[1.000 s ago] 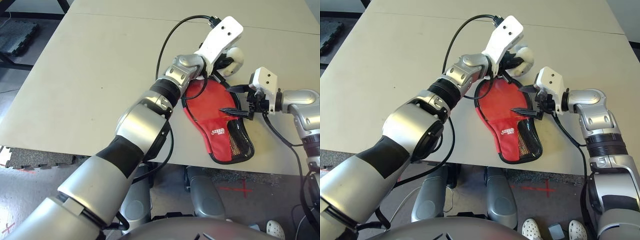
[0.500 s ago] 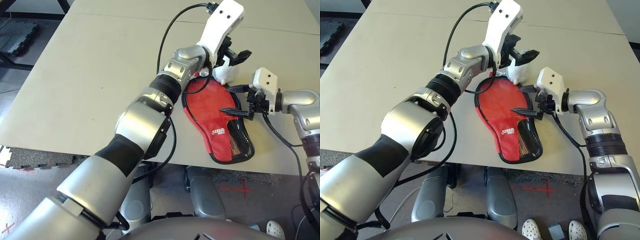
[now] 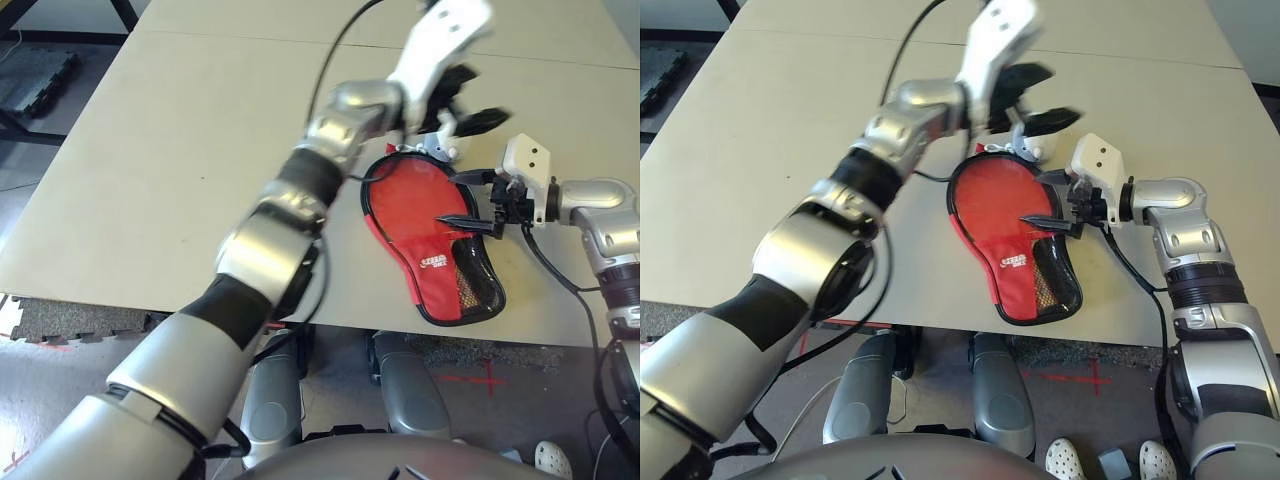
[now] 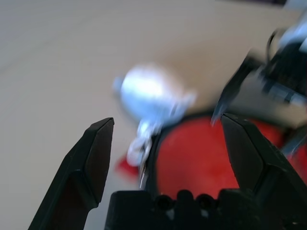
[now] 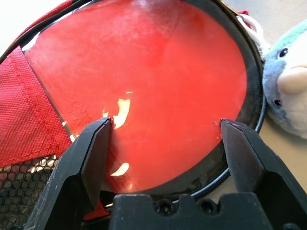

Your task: Store the ping-pong paddle in its case and zip it.

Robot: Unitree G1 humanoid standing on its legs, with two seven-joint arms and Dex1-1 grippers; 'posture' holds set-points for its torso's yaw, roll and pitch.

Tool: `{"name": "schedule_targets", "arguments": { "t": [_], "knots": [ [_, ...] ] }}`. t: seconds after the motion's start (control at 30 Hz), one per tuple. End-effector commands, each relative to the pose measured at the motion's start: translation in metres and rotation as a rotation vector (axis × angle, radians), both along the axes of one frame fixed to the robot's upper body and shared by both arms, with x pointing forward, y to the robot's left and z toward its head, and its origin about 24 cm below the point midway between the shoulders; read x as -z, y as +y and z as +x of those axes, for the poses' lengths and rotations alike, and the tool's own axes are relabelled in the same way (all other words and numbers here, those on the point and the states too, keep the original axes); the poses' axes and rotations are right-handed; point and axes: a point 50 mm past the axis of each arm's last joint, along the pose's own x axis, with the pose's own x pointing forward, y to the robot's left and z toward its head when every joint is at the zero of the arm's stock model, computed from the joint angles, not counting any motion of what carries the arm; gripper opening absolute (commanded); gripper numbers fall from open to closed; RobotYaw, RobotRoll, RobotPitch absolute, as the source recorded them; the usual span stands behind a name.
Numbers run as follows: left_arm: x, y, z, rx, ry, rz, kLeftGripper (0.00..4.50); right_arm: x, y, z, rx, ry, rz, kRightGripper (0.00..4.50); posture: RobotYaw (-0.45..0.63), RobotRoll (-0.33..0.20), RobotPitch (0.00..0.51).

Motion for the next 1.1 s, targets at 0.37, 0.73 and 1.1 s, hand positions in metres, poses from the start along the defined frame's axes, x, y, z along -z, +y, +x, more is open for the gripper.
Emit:
{"name": "schedule_targets", "arguments": {
  "t": [0.37, 0.73, 1.1],
  "knots": [
    [0.025, -0.014, -0.04, 0.004, 0.092, -0.018, 4.44, 0.054, -0.007, -0.01, 0.033, 0.275, -0.111, 4.5, -0.07, 0.0, 0.274],
    [0.065, -0.021, -0.046, -0.026, 0.145, 0.074, 4.44, 0.046, -0.012, -0.01, 0.051, 0.269, -0.099, 4.5, -0.09, 0.0, 0.275],
    [0.097, -0.027, -0.05, -0.054, 0.156, 0.152, 4.44, -0.021, -0.02, 0.003, 0.09, 0.27, 0.135, 4.5, -0.1, 0.0, 0.258]
  ]
}}
